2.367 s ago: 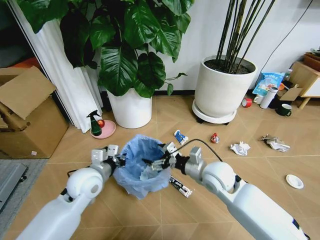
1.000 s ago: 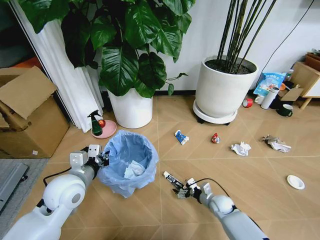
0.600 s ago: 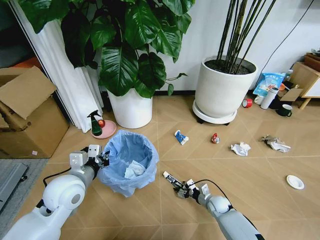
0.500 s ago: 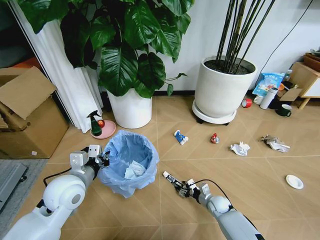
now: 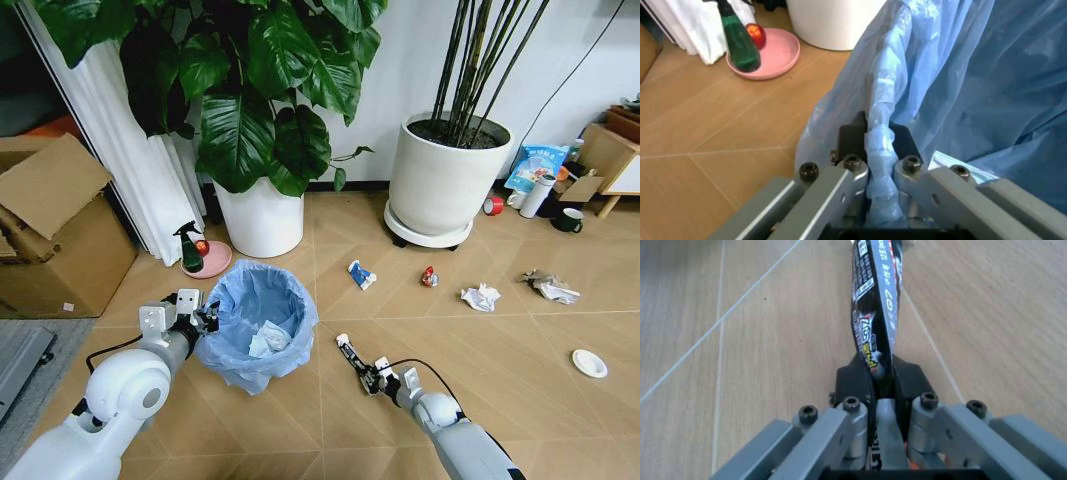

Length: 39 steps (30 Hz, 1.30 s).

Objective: Pick up the trash bin and place the garbage on the floor into it.

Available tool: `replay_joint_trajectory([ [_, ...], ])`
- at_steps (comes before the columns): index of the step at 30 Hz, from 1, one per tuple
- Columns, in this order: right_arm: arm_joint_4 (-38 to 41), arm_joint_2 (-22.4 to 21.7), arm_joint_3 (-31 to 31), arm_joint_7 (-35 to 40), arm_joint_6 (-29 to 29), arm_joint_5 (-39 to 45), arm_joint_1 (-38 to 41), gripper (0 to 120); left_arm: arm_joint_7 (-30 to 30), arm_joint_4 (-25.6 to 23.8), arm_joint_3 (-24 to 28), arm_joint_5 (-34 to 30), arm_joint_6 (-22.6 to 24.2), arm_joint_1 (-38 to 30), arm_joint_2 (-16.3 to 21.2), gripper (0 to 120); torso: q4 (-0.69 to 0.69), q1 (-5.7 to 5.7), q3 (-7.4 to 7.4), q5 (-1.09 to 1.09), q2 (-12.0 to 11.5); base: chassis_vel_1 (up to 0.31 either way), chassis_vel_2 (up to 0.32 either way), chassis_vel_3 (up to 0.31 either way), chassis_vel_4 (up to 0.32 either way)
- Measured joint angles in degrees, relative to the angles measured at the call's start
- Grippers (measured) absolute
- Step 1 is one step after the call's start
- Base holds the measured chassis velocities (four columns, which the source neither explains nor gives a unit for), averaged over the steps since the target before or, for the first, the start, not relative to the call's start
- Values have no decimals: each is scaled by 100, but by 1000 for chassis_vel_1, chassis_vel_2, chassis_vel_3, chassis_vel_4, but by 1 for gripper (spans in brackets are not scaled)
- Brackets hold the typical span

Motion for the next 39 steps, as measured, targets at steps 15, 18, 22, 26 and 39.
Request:
replay_joint_trajectory([
  [15,3156,-750,623,90,-343,688,-151,2,20,-2,130,7,45,52,31,0,-3,0,-2,-7,0,0,0,0,0],
  [18,3650,-845,582,84,-438,735,-88,2,23,-2,157,-38,76,62,60,0,-3,0,-2,-11,0,0,0,0,0],
  [22,4594,-983,155,129,-701,1298,250,2,42,143,250,-180,118,-84,117,0,-3,0,-3,-11,0,0,0,0,0],
  [26,4974,-890,-363,239,-889,1658,633,2,94,265,341,-261,149,-270,127,0,-3,0,-2,-9,0,0,0,0,0],
  [39,4735,-527,-2083,514,-1001,1985,1490,1,111,459,469,-436,206,-536,58,0,-2,0,-2,-9,0,0,0,0,0],
])
